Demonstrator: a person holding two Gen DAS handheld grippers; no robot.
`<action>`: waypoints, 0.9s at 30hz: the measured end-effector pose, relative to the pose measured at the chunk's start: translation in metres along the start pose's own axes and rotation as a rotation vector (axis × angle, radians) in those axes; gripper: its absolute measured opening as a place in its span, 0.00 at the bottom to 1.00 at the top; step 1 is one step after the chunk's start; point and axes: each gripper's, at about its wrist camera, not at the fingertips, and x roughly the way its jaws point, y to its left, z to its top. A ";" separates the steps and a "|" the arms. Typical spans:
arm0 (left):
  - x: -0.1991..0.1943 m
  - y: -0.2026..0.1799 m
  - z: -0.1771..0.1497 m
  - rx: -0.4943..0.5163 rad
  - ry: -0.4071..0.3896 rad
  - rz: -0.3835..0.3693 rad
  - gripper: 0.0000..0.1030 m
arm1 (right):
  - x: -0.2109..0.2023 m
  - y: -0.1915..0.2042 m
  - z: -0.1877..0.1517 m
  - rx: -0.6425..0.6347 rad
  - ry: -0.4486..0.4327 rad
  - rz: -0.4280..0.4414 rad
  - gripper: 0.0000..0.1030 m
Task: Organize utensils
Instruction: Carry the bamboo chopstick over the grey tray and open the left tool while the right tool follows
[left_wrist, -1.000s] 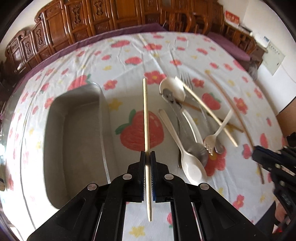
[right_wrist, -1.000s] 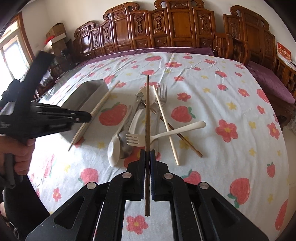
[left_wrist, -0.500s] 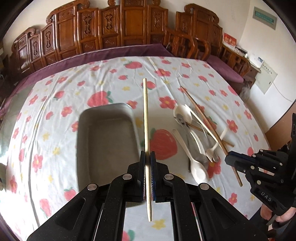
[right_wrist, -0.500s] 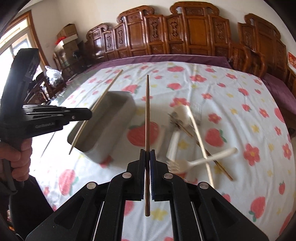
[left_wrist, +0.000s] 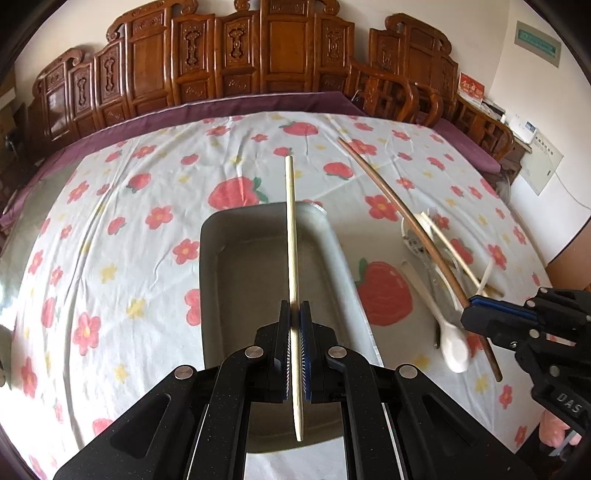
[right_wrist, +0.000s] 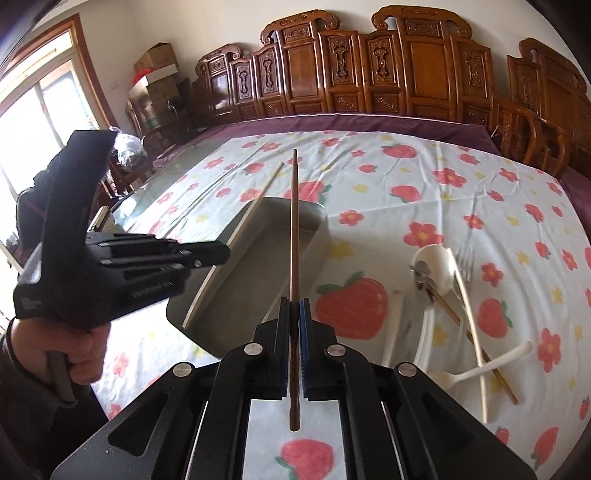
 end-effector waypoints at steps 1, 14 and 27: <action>0.002 0.002 -0.001 -0.002 0.004 -0.002 0.04 | 0.003 0.002 0.001 0.001 0.001 0.000 0.06; 0.017 0.011 -0.016 -0.022 0.053 -0.006 0.04 | 0.027 0.014 0.011 0.043 -0.001 0.017 0.06; -0.006 0.026 -0.016 -0.062 0.000 -0.005 0.21 | 0.048 0.026 0.016 0.060 0.030 0.031 0.06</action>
